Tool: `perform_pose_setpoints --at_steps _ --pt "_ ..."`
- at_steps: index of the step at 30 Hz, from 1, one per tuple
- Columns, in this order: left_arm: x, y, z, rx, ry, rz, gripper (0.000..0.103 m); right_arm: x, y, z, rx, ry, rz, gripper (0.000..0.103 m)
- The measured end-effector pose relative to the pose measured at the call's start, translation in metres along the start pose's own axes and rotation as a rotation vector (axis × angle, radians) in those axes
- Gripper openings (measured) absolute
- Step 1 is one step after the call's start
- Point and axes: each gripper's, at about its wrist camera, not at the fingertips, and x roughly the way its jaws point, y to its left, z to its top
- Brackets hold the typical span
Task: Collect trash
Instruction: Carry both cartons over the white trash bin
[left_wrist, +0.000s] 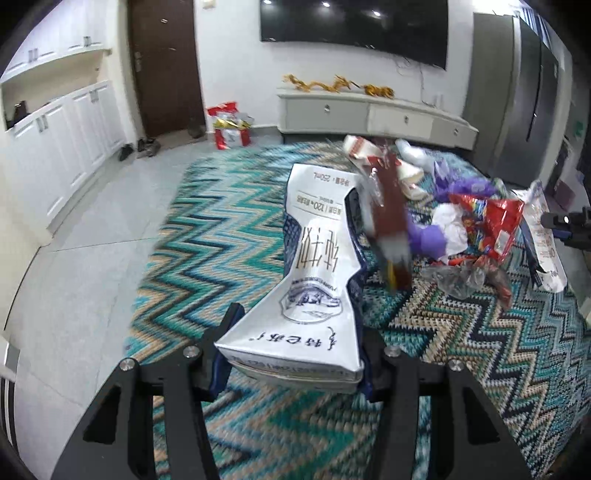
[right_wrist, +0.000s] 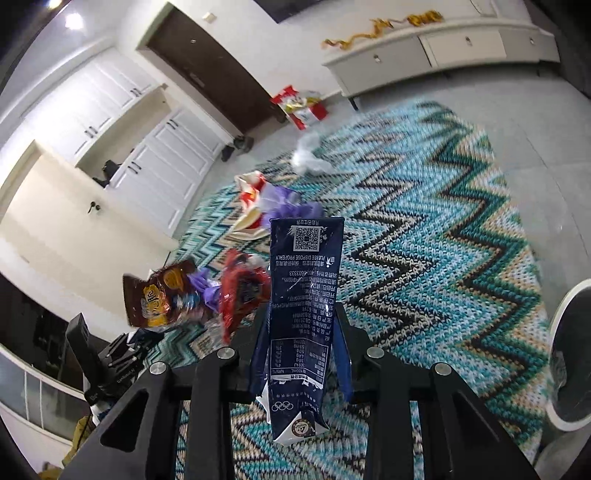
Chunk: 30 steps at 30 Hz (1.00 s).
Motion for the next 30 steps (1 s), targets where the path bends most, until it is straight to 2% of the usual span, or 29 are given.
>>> perform_pose_setpoints --at_steps 6,11,15,22,30 --pt "-0.052 -0.001 -0.003 -0.029 -0.058 0.022 0.050 -0.037 0.002 -0.012 -0.028 -0.048 0.043 0.032" --pt "-0.082 -0.015 -0.001 -0.029 -0.102 -0.002 0.050 -0.074 -0.004 -0.024 -0.037 -0.105 0.070 0.032" --pt "-0.100 -0.036 0.007 -0.019 -0.130 -0.051 0.050 -0.108 -0.014 -0.034 -0.036 -0.164 0.065 0.032" --pt "-0.104 -0.110 0.027 0.067 -0.136 -0.173 0.050 -0.171 -0.057 -0.049 0.009 -0.279 -0.007 0.032" --pt "-0.072 -0.247 0.049 0.232 -0.068 -0.352 0.050 -0.232 -0.124 -0.070 0.056 -0.380 -0.244 0.032"
